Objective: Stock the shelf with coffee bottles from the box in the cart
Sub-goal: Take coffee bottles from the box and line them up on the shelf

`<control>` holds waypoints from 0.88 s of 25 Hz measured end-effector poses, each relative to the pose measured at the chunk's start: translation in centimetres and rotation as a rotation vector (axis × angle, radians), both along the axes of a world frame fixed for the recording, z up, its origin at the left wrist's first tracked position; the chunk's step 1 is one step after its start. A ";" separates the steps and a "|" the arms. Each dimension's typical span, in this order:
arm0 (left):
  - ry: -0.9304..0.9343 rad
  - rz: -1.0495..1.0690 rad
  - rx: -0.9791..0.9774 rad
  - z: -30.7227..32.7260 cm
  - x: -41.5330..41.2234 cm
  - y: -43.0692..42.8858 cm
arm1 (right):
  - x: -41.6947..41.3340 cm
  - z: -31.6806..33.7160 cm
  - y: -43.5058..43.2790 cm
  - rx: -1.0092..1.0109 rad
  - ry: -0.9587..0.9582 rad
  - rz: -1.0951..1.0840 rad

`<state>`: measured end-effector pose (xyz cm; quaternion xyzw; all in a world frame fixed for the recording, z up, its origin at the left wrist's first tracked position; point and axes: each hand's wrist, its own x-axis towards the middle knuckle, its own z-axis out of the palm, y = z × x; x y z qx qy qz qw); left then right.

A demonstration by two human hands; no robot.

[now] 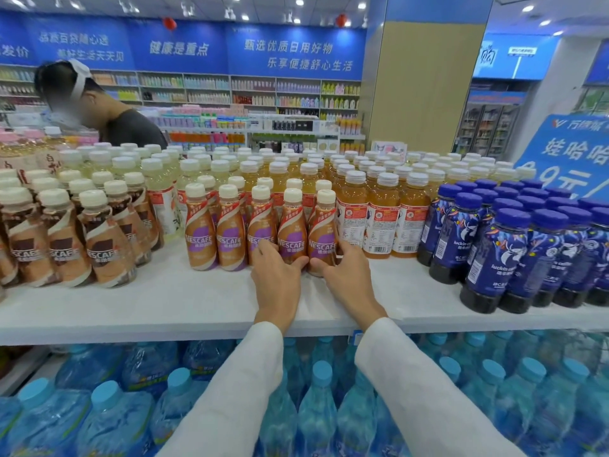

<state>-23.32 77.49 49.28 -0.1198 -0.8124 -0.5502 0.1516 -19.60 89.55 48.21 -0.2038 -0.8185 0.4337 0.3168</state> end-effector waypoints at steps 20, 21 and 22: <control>0.016 0.059 -0.053 -0.6 -1.1 1.0 | -0.7 -0.2 -0.1 0.032 -0.032 -0.005; 0.028 0.059 -0.064 -0.6 -1.0 0.9 | -0.6 -0.1 -0.1 0.019 -0.037 0.007; 0.034 0.059 -0.070 -0.7 -0.8 0.8 | -0.3 0.0 -0.2 -0.005 -0.034 0.025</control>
